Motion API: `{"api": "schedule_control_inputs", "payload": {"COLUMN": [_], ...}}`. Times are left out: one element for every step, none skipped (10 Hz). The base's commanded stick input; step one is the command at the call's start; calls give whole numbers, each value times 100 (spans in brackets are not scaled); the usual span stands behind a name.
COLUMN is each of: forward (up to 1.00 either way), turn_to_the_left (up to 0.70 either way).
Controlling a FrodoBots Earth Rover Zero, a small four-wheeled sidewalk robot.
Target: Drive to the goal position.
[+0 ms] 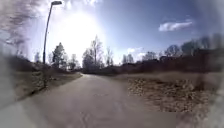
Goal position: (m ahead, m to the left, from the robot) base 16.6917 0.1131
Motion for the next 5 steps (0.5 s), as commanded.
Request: {"api": "schedule_control_inputs", "payload": {"forward": [100, 100, 100, 100, 100], "turn_to_the_left": [27, 27, 27, 27, 0]}}
